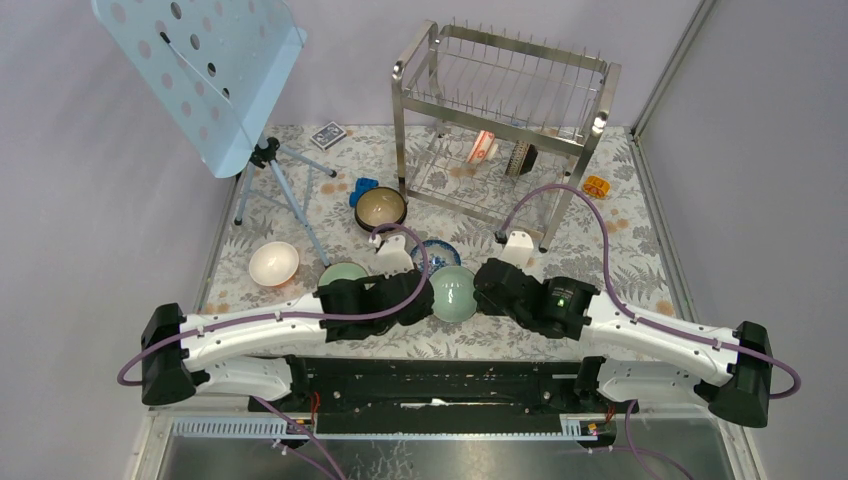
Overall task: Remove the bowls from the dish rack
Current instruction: Place the bowl with the bowl.
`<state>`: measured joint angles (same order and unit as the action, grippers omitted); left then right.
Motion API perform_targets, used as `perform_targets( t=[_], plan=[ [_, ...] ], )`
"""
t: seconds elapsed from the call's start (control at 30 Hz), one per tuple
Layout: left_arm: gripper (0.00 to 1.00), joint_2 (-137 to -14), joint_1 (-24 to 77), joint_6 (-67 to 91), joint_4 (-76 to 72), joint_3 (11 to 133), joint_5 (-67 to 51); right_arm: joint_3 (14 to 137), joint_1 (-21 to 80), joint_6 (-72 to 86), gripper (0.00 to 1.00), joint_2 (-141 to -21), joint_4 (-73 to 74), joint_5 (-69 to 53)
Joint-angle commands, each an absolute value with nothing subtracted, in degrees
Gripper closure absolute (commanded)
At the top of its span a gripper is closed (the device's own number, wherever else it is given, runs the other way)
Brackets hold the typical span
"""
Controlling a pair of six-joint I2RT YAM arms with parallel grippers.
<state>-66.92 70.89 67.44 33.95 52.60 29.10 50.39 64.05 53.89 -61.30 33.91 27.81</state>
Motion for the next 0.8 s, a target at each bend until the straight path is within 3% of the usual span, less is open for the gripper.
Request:
perform_targets(
  t=[0.0, 0.23, 0.3, 0.43, 0.5, 0.6, 0.77],
  plan=[
    [0.92, -67.12, 70.67, 66.89, 31.67, 52.47, 29.61, 53.11, 63.80, 54.98, 1.00, -61.25, 29.79, 27.66],
    [1.00, -66.79, 70.15, 65.45, 31.62, 52.08, 30.12, 54.14, 63.81, 51.00, 1.00, -62.01, 29.71, 24.49],
    [1.00, -66.06, 69.85, 64.53, 31.24, 51.95, 29.76, 54.34, 63.81, 49.18, 0.88, -61.69, 29.54, 23.54],
    [1.00, -64.69, 68.12, 61.94, 30.28, 52.01, 26.69, 55.27, 63.81, 45.69, 0.45, -61.26, 30.17, 21.89],
    [1.00, -64.20, 67.06, 60.97, 30.17, 52.24, 24.88, 56.19, 63.81, 44.19, 0.32, -61.45, 31.12, 21.54],
    [1.00, -62.76, 65.35, 59.73, 30.08, 52.51, 22.47, 57.56, 63.81, 42.44, 0.21, -61.47, 32.69, 21.26],
    [1.00, -57.83, 60.20, 57.97, 34.79, 53.42, 22.76, 58.22, 63.81, 39.77, 0.14, -58.28, 34.03, 22.27]
  ],
)
